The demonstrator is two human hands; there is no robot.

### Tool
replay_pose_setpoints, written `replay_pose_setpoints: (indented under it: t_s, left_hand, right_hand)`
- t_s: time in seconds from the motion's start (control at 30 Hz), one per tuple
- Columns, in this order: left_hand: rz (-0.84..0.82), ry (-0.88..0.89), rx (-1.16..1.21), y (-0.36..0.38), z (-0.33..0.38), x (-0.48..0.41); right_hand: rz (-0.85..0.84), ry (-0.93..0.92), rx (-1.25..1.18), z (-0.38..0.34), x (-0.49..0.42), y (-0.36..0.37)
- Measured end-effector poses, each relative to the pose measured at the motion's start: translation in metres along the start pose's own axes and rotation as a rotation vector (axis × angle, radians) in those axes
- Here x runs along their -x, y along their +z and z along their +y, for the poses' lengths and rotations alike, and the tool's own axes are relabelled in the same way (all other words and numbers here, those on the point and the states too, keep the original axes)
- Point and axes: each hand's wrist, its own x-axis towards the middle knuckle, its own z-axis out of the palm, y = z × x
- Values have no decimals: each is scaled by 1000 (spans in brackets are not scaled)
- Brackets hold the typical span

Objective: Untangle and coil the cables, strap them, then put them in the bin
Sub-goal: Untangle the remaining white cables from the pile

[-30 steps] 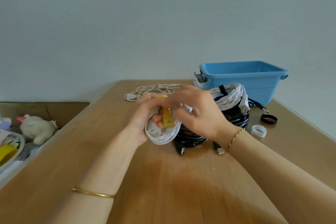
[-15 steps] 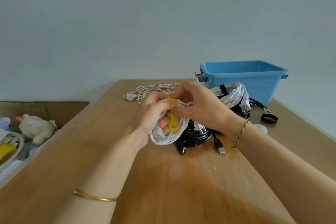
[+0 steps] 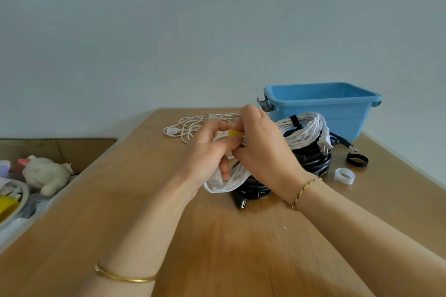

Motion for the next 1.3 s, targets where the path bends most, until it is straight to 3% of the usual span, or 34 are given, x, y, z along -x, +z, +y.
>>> replay_pose_setpoints:
  t_s: [0.3,0.43,0.6,0.77,1.0,1.17,1.23,1.3]
  left_hand:
    - [56,99,66,5,1,5]
    - [113,159,110,6,1,7]
    - [102,202,170,4,2,6]
    - [147,144,246,-6,-2,1]
    - [111,36,220,-3,-6,-2]
    - [33,-50,334,-9,4,-7]
    - [103,-78,335,-15,2,-12]
    - [184,-116,339,-20,-2,-18]
  right_hand:
    - [103,58,-72,2,1,0]
    - [79,135,-155,5,-2,-3]
    - [26,93,-159,8,-3,-5]
    - [-35,-10,-255,8,-4,-11]
    - [-18,-96,-47,10,-7,-11]
    - [13,11,13,23,-16,-31]
    - [10,87,25,35,-22,-35]
    - [-108,141,83,42,-26,-35]
